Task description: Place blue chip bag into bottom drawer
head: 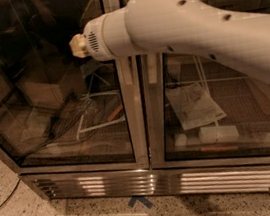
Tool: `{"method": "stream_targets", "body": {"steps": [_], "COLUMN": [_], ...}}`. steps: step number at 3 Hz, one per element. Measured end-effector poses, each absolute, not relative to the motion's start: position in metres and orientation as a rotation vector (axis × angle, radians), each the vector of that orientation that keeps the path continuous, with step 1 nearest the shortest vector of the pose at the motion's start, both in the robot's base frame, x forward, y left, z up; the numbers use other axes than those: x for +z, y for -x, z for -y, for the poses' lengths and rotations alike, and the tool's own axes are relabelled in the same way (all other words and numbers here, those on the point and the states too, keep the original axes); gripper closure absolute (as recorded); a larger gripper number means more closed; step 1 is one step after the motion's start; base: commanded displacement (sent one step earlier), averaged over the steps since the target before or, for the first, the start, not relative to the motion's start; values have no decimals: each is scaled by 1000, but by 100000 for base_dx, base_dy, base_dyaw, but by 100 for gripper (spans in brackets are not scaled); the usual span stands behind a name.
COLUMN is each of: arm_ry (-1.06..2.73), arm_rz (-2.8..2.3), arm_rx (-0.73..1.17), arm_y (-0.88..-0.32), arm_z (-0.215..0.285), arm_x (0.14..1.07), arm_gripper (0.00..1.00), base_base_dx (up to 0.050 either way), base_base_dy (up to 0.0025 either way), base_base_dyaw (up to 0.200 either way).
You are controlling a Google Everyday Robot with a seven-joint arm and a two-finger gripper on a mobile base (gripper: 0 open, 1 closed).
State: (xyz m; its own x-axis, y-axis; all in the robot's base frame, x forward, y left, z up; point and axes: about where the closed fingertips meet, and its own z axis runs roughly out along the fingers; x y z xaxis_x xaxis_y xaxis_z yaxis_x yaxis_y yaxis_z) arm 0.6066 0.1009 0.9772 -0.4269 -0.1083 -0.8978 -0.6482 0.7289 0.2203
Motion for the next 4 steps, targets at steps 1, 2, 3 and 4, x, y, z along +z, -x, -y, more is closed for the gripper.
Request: {"method": "stream_targets", "body": {"steps": [1, 2, 3, 4], "arm_ry": [626, 625, 625, 641], "arm_rz": [-1977, -1977, -1979, -1996], "arm_rx": [800, 798, 809, 885], "arm_y": [-614, -614, -615, -624], "arm_z": [-122, -121, -121, -122], "arm_x": [965, 965, 965, 962], "arm_gripper": [82, 58, 27, 4], "base_base_dx": [0, 0, 0, 0], "base_base_dy": [0, 0, 0, 0], "base_base_dyaw": [0, 0, 0, 0]}}
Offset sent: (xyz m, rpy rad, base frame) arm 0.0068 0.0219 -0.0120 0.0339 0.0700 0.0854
